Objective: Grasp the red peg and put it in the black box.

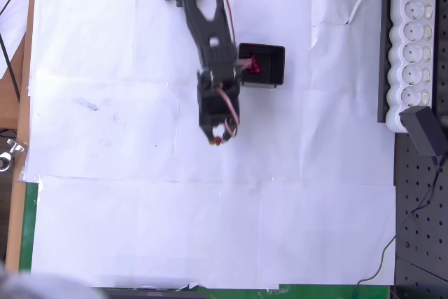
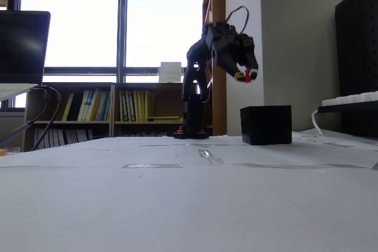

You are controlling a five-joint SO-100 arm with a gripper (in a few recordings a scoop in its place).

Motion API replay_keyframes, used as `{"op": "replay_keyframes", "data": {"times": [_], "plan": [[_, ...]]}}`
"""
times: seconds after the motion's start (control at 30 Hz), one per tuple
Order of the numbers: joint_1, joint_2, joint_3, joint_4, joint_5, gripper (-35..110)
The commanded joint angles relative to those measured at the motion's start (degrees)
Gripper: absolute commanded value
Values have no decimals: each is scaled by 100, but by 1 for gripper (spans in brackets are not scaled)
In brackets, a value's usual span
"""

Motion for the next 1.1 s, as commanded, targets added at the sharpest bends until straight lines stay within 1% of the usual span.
{"op": "replay_keyframes", "data": {"times": [0.0,0.07,0.13,0.27,0.33,0.4,0.57,0.73,0.87,1.07], "plan": [[-325,-1406,-62,1230,-26,0],[-606,-1723,-369,1529,44,0],[-905,-1934,-598,1714,466,0],[-1459,-2180,-958,2048,861,0],[-1705,-2276,-1336,2083,861,0],[-1890,-2303,-1600,2021,1160,0],[-2294,-2268,-2224,1459,1837,0],[-2602,-2180,-2505,791,2215,0],[-2769,-2057,-2496,422,2276,0],[-2874,-1916,-2760,-114,1969,0]]}}
